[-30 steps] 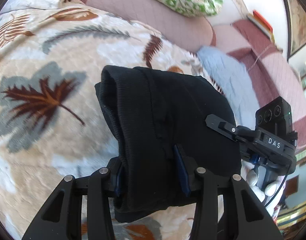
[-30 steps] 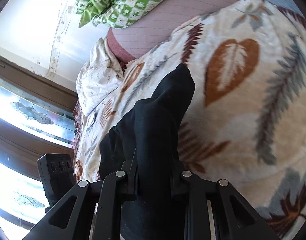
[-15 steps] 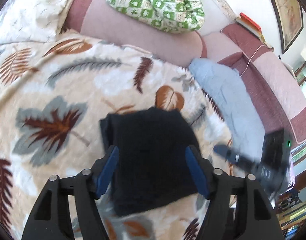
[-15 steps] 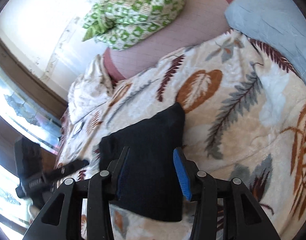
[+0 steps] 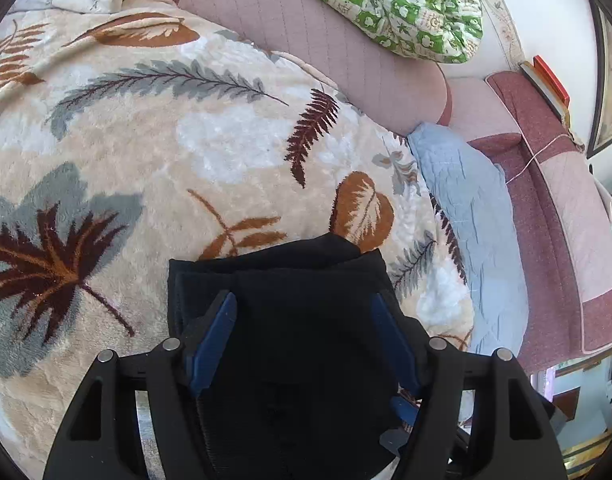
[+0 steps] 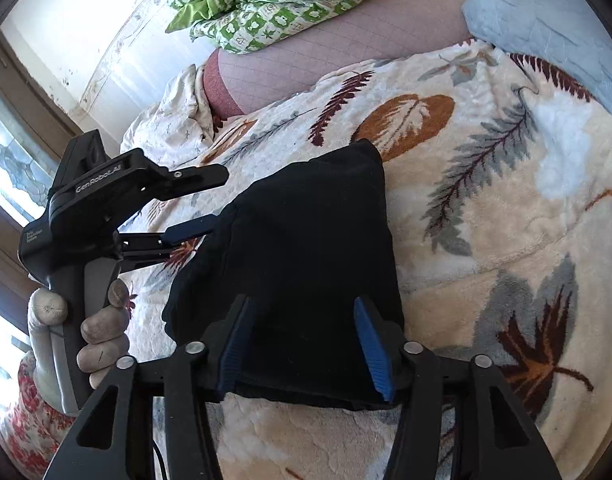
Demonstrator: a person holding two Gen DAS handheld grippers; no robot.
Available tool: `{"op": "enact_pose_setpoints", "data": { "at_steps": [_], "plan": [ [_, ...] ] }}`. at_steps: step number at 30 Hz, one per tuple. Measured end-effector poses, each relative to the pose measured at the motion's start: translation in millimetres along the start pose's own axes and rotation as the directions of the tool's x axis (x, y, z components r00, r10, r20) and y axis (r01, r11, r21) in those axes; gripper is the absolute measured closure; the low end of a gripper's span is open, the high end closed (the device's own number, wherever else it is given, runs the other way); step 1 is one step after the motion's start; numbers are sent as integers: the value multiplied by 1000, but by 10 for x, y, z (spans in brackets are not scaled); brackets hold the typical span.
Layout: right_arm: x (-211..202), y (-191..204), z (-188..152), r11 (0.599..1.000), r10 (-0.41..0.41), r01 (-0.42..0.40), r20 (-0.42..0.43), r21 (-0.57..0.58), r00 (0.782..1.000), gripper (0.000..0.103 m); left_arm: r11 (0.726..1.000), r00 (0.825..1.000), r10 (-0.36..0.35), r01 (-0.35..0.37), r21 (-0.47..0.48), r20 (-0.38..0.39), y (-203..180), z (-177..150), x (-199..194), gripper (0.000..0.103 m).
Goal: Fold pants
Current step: 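Release the folded pants with both grippers and pull them back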
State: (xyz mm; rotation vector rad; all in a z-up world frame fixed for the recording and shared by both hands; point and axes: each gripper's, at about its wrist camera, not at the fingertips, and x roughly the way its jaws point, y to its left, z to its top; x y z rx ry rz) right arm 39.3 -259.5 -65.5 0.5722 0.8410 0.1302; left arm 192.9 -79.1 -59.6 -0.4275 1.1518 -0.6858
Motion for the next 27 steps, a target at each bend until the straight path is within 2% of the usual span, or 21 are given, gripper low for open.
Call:
{"op": "enact_pose_setpoints", "data": {
  "at_steps": [4, 8, 10, 11, 12, 13, 14, 15, 16, 17, 18, 21, 22, 24, 25, 26, 27],
  "plan": [
    [-86, 67, -10, 1000, -15, 15, 34, 9, 999, 42, 999, 1000, -17, 17, -34, 7, 20, -13, -159, 33],
    [-291, 182, -92, 995, -92, 94, 104, -22, 990, 42, 1000, 999, 22, -23, 16, 29, -51, -200, -442, 33],
    [-428, 234, -187, 988, -146, 153, 154, -37, 977, 42, 997, 997, 58, -61, 53, 53, -88, -362, -589, 32],
    [-519, 273, -259, 978, -190, 202, 199, -44, 962, 42, 993, 994, 87, -93, 78, 71, -111, -458, -661, 32],
    [-592, 309, -316, 968, -229, 247, 239, -47, 943, 41, 986, 987, 125, -135, 101, 98, -134, -564, -735, 32],
    [-712, 371, -437, 938, -313, 344, 322, -42, 894, 39, 975, 977, 170, -186, 119, 131, -153, -685, -809, 32],
    [-776, 406, -517, 912, -370, 409, 371, -29, 852, 27, 965, 966, 204, -225, 131, 158, -163, -783, -865, 32],
    [-851, 438, -625, 879, -432, 476, 424, 2, 796, 13, 953, 952, 242, -270, 141, 188, -172, -899, -919, 32],
    [-919, 447, -740, 859, -469, 511, 468, 43, 749, 10, 939, 936, 278, -313, 146, 218, -182, -1003, -962, 32],
    [-969, 430, -840, 853, -483, 516, 491, 78, 725, 9, 923, 916, 314, -356, 147, 250, -192, -1113, -1007, 32],
    [-988, 408, -891, 851, -491, 516, 491, 95, 720, 9, 909, 896, 343, -393, 143, 281, -194, -1225, -1046, 31],
    [-900, 276, -1029, 845, -517, 520, 435, 123, 737, 9, 884, 857, 396, -453, 118, 329, -148, -1494, -1106, 29],
    [-819, 229, -1064, 842, -526, 526, 396, 119, 753, 9, 874, 847, 410, -471, 121, 337, -138, -1562, -1102, 29],
    [-693, 198, -1067, 849, -520, 517, 339, 106, 784, 10, 837, 816, 454, -528, 143, 359, -137, -1685, -1075, 29],
    [-658, 205, -1087, 855, -511, 510, 331, 99, 793, 10, 819, 802, 473, -553, 153, 366, -139, -1731, -1062, 29],
    [-630, 224, -1090, 858, -505, 506, 330, 89, 798, 10, 810, 796, 481, -564, 161, 368, -138, -1770, -1046, 29],
    [-611, 272, -1102, 861, -496, 504, 335, 68, 801, 10, 810, 799, 479, -562, 167, 363, -133, -1804, -1036, 29]
  ]
}}
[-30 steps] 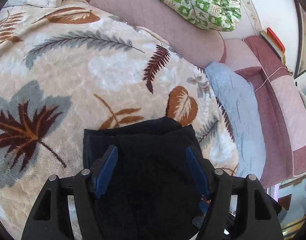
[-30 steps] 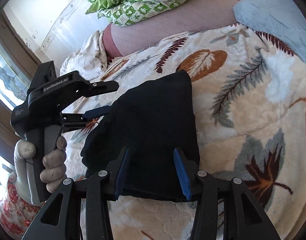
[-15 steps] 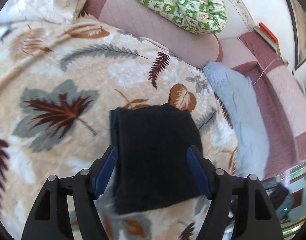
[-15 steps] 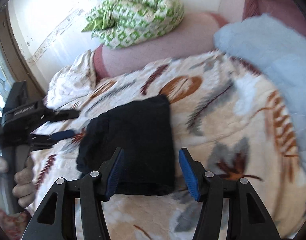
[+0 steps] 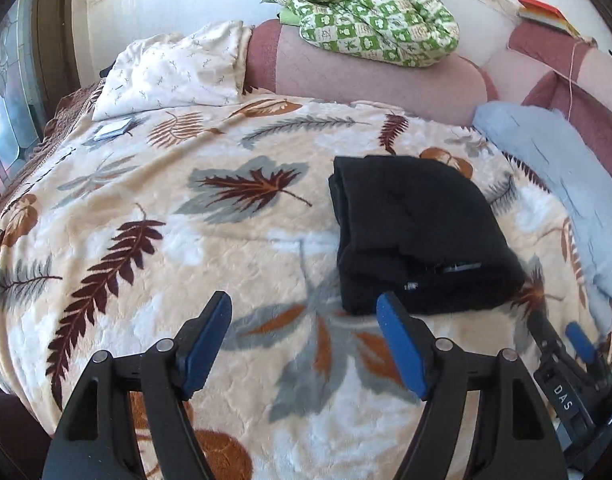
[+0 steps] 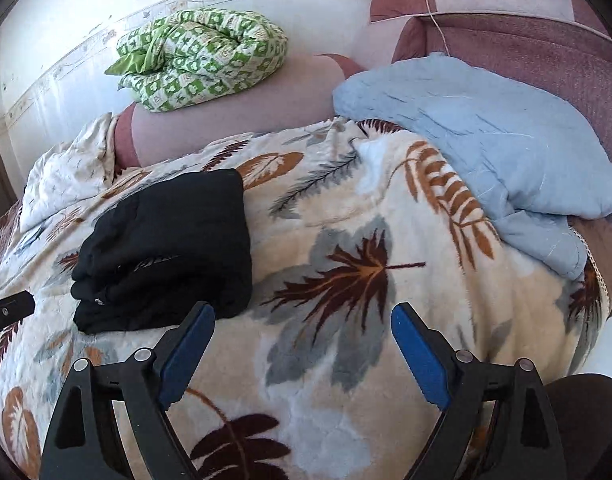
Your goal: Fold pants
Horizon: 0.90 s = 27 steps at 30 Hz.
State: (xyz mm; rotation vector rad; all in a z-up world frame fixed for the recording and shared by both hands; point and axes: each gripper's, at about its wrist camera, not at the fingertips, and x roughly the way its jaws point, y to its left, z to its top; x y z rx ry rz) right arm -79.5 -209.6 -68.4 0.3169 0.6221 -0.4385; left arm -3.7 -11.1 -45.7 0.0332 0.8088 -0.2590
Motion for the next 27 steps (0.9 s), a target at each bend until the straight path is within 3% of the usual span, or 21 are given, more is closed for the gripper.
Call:
{"op": "enact_pose_setpoints", "data": {
  "at_steps": [4, 11, 27],
  "plan": [
    [9, 124, -77, 998, 17, -17, -5, -53, 1000, 10, 1000, 1000, -10, 11, 2, -24, -18, -72, 16, 29],
    [160, 104, -146, 999, 34, -35, -73, -22, 997, 10, 999, 1000, 1, 0, 41, -23, -135, -103, 4, 29],
    [203, 133, -184, 999, 38, -41, -101, -28, 994, 10, 998, 997, -14, 19, 66, -72, -197, -181, 88, 29]
  ]
}}
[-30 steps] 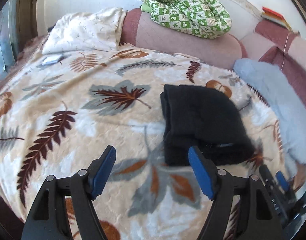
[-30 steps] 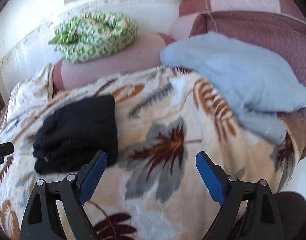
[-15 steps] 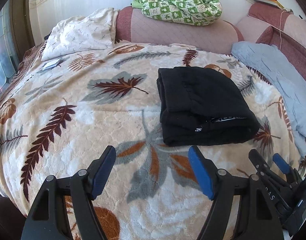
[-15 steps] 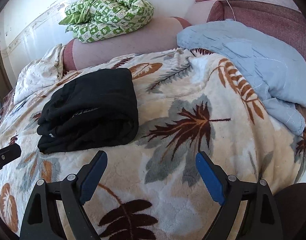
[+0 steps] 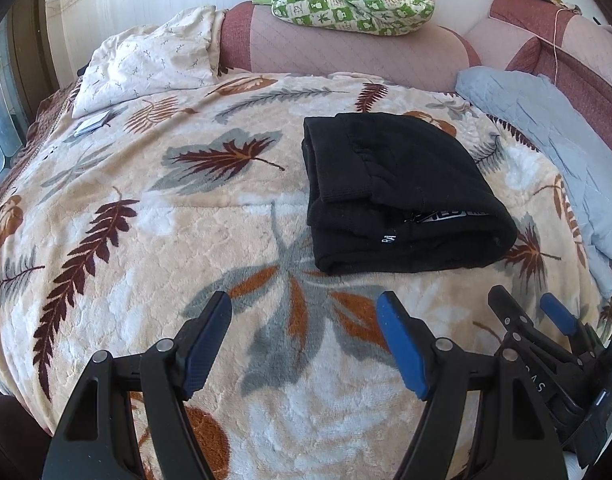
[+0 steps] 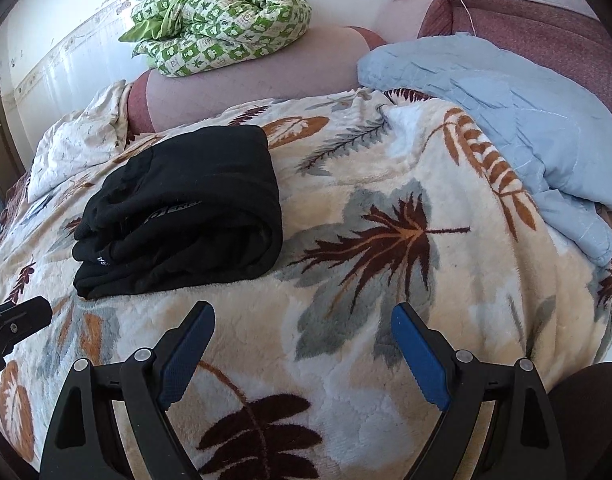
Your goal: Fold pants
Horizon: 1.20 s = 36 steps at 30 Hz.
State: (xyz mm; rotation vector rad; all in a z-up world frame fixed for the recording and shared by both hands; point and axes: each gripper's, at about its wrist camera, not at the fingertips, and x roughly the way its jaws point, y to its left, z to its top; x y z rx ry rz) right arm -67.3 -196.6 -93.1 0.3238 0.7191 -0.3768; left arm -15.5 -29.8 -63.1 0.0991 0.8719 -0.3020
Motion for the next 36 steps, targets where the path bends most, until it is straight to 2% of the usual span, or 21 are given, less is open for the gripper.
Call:
{"op": "enact_pose_setpoints", "data": {
  "at_steps": [12, 36],
  "plan": [
    [32, 26, -28, 1000, -6, 5, -15, -5, 1000, 10, 1000, 999, -10, 10, -15, -44, 33, -19, 108, 29],
    [83, 52, -31, 999, -29, 28, -11, -42, 1000, 9, 1000, 998, -12, 11, -15, -63, 40, -38, 170, 29]
  ]
}}
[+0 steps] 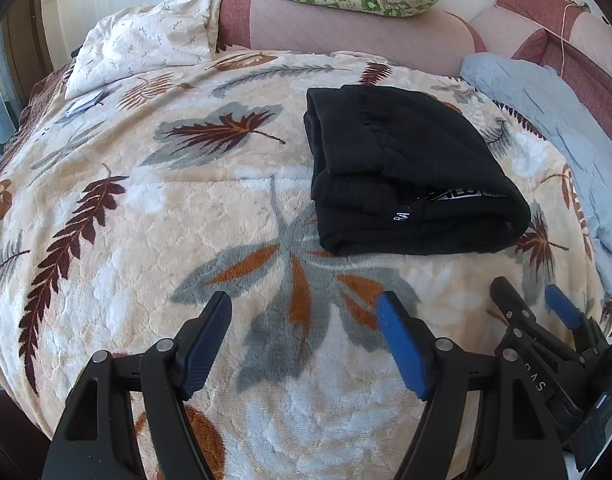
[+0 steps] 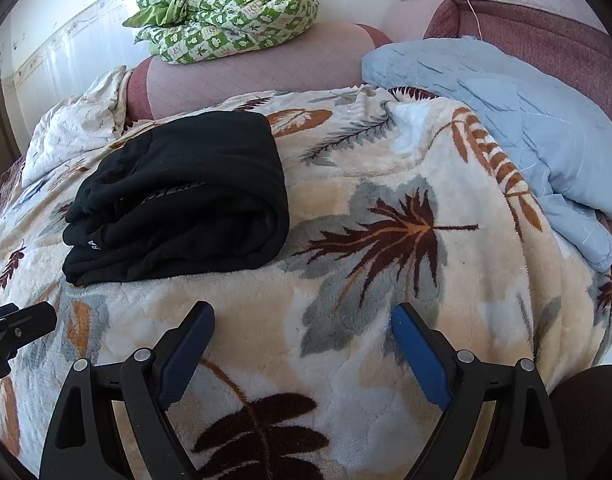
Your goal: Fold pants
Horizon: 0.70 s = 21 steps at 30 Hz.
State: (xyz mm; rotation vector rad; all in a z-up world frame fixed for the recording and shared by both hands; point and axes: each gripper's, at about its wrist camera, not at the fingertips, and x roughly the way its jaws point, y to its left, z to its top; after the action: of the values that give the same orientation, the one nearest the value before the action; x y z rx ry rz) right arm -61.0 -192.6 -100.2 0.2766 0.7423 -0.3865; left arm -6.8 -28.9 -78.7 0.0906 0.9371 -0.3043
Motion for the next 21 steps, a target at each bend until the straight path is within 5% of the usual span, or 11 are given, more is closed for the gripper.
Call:
{"op": "enact_pose_setpoints", "data": {
  "at_steps": [21],
  "plan": [
    [-78, 5, 23, 1000, -5, 5, 38, -7, 999, 9, 1000, 1000, 8, -8, 2, -5, 13, -32, -5, 29]
  ]
}}
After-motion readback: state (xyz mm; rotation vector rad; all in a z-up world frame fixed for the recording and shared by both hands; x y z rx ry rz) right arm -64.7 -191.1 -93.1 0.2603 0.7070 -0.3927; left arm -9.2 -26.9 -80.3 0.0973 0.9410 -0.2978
